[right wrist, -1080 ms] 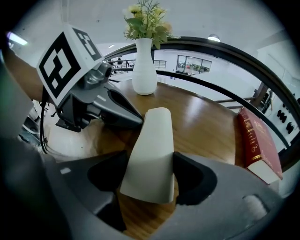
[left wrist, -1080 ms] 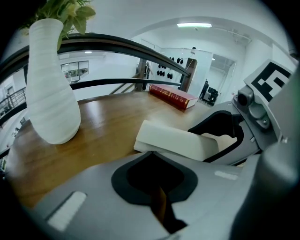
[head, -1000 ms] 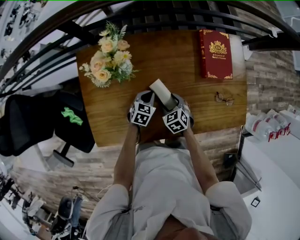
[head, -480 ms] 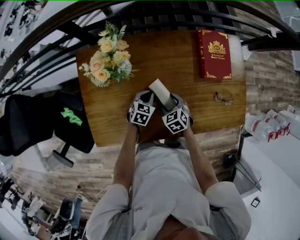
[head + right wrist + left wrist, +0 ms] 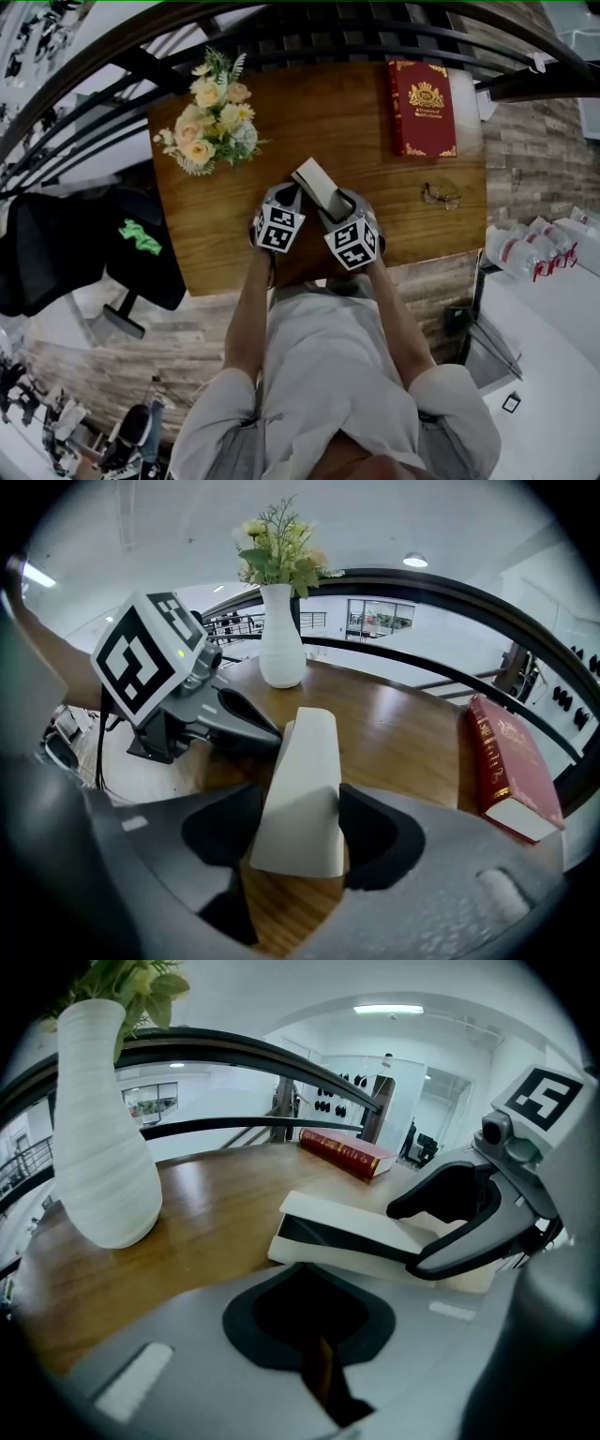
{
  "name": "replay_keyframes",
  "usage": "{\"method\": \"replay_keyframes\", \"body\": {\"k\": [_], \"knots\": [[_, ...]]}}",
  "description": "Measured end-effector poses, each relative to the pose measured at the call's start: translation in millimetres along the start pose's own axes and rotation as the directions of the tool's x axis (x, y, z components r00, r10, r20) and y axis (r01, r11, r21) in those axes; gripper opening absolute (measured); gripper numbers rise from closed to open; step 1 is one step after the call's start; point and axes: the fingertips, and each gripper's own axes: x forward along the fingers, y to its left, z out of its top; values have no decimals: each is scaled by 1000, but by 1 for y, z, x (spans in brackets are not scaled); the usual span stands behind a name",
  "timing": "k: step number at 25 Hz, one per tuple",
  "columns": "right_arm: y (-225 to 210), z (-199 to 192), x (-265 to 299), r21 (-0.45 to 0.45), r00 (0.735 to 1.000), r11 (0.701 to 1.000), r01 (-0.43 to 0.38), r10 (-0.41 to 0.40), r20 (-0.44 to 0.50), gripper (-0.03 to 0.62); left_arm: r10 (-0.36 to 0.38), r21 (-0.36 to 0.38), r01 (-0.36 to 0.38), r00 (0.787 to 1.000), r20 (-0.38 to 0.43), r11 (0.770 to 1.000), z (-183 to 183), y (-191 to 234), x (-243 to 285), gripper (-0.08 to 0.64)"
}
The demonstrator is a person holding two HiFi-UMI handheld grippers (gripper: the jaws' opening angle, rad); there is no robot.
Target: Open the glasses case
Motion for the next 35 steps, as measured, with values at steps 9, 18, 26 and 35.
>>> {"method": "replay_keyframes", "body": {"k": [9, 18, 26, 35], "knots": [[-5, 5, -9, 14, 1000, 1000, 3, -3, 28, 202, 0, -4, 0, 1000, -11, 1000, -2, 1, 0, 20], [-7, 8, -14, 23, 999, 1000, 4, -5, 45, 152, -6, -10, 6, 1000, -6, 1000, 0, -1, 0, 20], [-12, 10, -19, 35, 998, 999, 17, -19, 62, 106, -6, -10, 6, 1000, -8, 1000, 0, -1, -1, 20], [-25, 10, -24, 57, 996, 997, 46, -50, 71, 66, -4, -9, 4, 1000, -11, 1000, -1, 0, -2, 20]]}}
